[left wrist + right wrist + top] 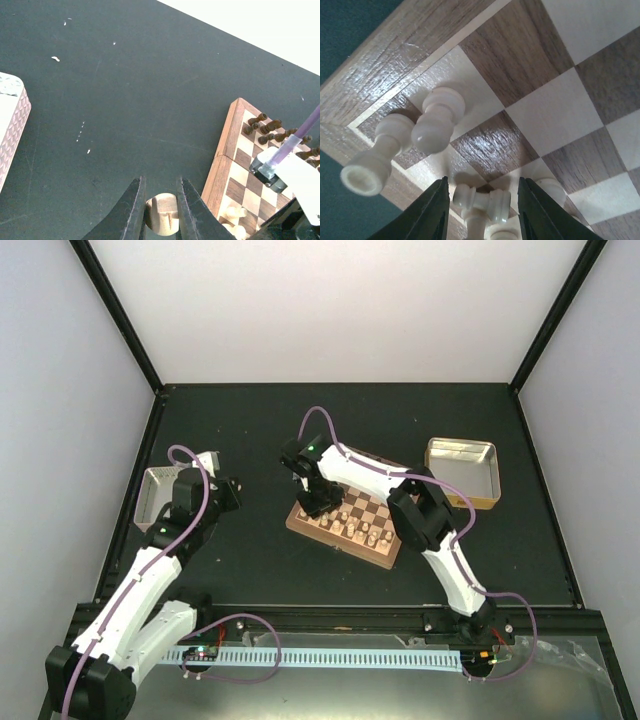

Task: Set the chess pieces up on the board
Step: Pick up the chess piece from the chessboard, then place the chess piece on the chessboard.

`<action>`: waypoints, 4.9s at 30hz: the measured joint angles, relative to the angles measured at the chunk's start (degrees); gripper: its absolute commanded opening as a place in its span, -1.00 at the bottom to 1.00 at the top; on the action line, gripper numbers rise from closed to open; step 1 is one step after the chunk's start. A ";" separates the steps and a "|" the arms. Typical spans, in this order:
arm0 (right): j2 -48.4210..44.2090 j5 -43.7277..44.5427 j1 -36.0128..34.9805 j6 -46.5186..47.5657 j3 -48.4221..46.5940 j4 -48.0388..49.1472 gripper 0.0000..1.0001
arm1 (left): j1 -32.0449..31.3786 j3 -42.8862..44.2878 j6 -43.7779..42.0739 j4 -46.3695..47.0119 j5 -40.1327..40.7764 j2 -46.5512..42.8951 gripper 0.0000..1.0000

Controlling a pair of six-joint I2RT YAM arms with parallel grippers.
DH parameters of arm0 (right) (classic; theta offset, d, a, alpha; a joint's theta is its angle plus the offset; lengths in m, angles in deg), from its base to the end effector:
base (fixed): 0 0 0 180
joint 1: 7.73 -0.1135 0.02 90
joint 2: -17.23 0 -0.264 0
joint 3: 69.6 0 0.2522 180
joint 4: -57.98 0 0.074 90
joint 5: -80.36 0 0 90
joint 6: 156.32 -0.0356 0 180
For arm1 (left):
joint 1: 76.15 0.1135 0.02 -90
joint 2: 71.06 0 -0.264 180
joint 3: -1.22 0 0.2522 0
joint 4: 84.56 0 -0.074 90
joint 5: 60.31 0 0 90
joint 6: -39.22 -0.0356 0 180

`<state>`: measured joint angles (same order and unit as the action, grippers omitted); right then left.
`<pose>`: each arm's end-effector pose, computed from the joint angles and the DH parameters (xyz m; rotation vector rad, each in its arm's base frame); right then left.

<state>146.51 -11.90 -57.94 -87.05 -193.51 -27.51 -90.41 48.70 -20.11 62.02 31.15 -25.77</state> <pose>0.2783 0.3364 0.1847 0.7899 -3.0042 -0.0364 0.1747 -0.0435 0.2539 -0.3216 2.1227 -0.4367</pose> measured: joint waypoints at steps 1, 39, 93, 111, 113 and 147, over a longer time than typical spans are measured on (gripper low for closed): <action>0.24 -0.02 -0.02 -0.13 0.09 0.17 -0.21 | 0.00 -0.02 0.00 0.02 0.02 0.00 -0.92; -3.50 2.23 4.44 -3.67 2.69 6.14 -0.42 | -3.08 -0.57 -3.67 8.57 -17.11 4.09 -0.90; -14.88 -5.68 13.99 -3.85 19.91 21.70 -0.43 | -33.73 -7.56 -18.27 41.55 6.67 36.30 -0.33; -21.64 -22.62 15.69 -5.11 25.42 30.45 -0.43 | -29.42 -3.26 -11.19 32.50 2.23 20.94 -0.06; -21.68 -26.23 16.50 -5.53 26.32 32.02 -0.43 | -27.54 -3.10 -10.54 32.59 -0.50 20.65 -0.06; -32.26 -56.63 20.68 -35.56 42.75 62.12 -0.43 | -20.46 -3.10 -6.36 47.74 -19.45 26.40 -0.22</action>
<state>114.25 -68.54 -37.26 -122.61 -150.76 34.61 -110.87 45.59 -26.47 109.76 11.69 0.64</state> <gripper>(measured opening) 0.285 0.396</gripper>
